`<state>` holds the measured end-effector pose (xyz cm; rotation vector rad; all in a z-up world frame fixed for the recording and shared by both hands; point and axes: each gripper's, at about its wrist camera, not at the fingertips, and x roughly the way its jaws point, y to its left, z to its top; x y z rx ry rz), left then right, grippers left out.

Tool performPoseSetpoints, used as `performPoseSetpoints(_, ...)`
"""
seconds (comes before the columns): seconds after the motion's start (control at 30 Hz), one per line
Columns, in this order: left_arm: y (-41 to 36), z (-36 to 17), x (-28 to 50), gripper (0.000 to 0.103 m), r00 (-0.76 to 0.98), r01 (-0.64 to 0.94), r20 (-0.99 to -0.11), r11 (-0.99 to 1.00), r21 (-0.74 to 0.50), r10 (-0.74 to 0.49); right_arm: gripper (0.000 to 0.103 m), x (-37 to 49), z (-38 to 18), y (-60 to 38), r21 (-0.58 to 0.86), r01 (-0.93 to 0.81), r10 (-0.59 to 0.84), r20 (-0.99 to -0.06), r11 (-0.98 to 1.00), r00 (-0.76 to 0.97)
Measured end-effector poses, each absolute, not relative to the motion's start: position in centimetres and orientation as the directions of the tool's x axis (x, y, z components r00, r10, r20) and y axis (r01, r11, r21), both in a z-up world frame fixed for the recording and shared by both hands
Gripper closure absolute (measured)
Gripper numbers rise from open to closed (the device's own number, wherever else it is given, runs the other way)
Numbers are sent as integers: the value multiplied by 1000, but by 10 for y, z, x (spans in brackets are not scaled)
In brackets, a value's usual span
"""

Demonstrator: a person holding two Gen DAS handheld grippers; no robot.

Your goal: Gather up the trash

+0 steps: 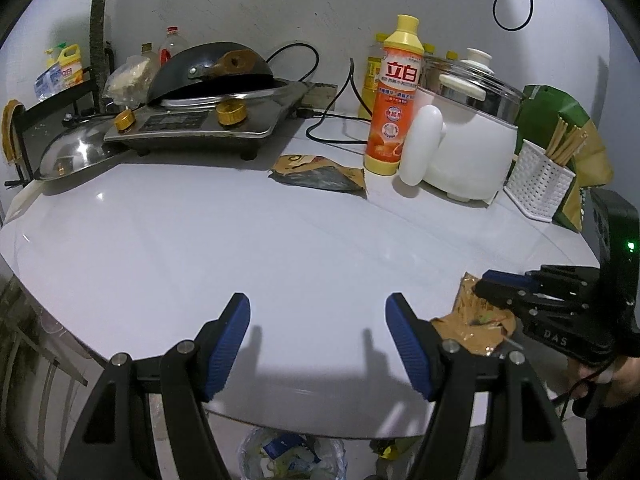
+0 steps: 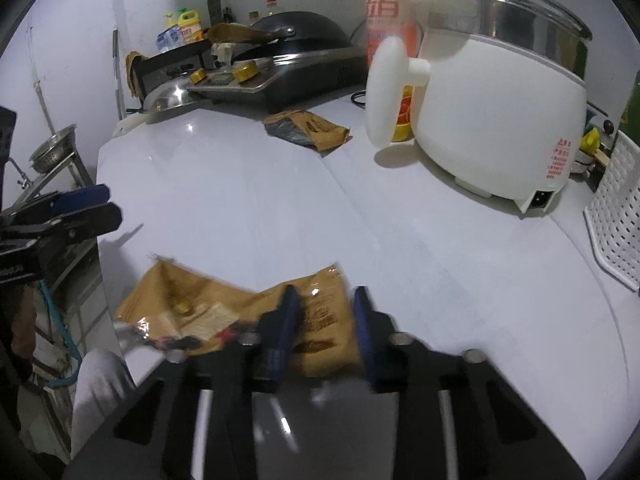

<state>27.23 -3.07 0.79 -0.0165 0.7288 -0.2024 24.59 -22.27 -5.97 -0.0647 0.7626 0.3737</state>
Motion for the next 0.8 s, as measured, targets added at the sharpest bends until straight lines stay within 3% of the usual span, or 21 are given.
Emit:
performPoseSetpoints(0.13, -36, 8, 280, 33, 719, 196, -668, 978, -71, -192, 100, 246, -56, -225, 78, -365, 320, -671, 928, 669)
performPoseSetpoints(0.57, -58, 19, 337, 33, 710, 261, -676, 965, -8, -198, 102, 265, -18, -256, 87, -314, 305, -578, 945, 757)
performPoseSetpoints(0.8, -77, 21, 394, 33, 709, 303, -682, 951, 64, -180, 102, 281, -13, -277, 133, -271, 297, -571, 953, 765)
